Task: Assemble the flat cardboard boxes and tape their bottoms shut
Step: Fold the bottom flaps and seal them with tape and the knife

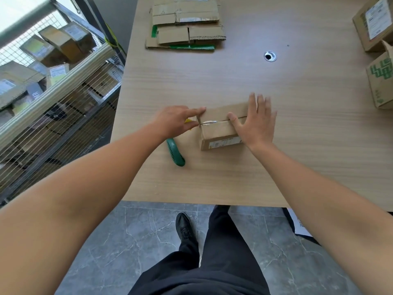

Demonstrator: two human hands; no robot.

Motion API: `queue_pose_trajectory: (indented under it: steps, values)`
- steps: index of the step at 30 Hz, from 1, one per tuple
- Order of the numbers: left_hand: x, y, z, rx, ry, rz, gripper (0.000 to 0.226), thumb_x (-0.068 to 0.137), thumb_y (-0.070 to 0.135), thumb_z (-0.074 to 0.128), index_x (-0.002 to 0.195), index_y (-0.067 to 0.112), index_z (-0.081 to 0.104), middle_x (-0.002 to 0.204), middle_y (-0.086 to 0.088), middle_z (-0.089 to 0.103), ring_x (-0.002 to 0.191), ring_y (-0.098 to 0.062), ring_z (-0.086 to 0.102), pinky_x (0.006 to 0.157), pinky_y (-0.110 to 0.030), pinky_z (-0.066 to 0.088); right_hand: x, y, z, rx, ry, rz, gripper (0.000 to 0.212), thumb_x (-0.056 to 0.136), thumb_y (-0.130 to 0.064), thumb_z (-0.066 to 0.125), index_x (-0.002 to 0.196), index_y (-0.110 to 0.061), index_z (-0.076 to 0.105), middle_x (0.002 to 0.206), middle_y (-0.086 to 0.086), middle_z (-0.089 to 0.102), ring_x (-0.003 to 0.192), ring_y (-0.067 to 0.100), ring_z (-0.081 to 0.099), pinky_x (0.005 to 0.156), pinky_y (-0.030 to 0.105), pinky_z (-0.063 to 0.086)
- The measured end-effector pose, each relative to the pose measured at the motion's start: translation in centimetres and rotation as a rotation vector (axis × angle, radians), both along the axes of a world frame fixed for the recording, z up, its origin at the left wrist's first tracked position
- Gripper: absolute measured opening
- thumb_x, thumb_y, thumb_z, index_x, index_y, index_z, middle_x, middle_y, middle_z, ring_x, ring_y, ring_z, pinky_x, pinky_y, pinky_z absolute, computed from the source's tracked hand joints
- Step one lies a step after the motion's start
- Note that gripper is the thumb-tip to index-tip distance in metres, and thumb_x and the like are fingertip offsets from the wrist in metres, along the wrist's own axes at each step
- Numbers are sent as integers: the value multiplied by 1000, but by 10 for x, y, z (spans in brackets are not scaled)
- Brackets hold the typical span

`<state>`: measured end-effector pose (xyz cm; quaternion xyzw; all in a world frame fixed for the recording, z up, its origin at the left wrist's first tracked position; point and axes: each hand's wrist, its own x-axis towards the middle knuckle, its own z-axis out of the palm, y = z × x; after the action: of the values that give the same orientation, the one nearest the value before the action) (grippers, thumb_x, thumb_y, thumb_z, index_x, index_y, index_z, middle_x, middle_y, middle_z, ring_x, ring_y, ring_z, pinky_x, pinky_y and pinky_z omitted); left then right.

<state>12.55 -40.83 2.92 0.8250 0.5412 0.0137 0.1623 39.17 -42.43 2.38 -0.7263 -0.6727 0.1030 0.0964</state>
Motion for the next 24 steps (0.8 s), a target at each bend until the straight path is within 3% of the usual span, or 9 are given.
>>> queue_pose_trajectory:
  steps: [3,5,7,9,11,14,20,24]
  values:
    - [11,15,2,21,23,-4,53,100,56,45,151,47,34,107,0,63,105,-24,59,86,-41,48,-17,-19,7,465,196,235,52,100,-32,59,143,-3,52,148,16,52,148,36,34,121,56,26]
    - [15,22,0,36,38,-13,52,100,56,46,150,48,36,107,-1,63,105,-25,59,83,-38,46,-39,-62,-9,579,308,469,38,99,-22,63,131,-2,61,136,14,62,140,32,46,120,52,31]
    - [16,27,2,46,82,-27,52,100,58,43,150,50,34,107,-1,62,104,-25,60,79,-38,44,-62,-100,-28,345,412,569,37,97,-26,67,127,-4,64,128,10,65,130,26,52,114,47,40]
    - [17,32,4,41,112,-48,53,100,59,41,151,50,31,106,-1,61,102,-25,59,78,-39,44,-88,-113,-43,-14,514,458,51,95,-36,68,135,-5,59,128,8,61,123,23,51,104,44,48]
    - [18,34,6,36,119,-61,53,100,59,41,151,50,30,107,0,61,103,-25,59,76,-38,43,-117,-106,-55,-228,465,331,67,95,-51,62,144,-8,48,136,8,53,126,23,46,104,41,45]
    - [19,34,8,32,137,-64,53,100,59,41,152,51,30,109,0,62,105,-24,58,75,-35,40,-154,-91,-66,-262,199,285,64,96,-58,53,139,-12,48,135,9,51,124,31,45,98,45,43]
    - [21,36,10,17,158,-60,53,100,61,40,151,51,30,113,-1,63,111,-25,58,76,-33,36,-146,-97,-70,-245,22,276,35,100,-30,47,127,-8,53,127,11,52,114,32,47,88,46,46]
    - [24,37,11,0,159,-50,54,100,62,39,151,51,29,113,0,63,111,-25,58,76,-34,35,-86,-119,-61,-432,222,198,19,93,-22,45,103,-7,51,99,9,55,89,28,51,73,40,43]
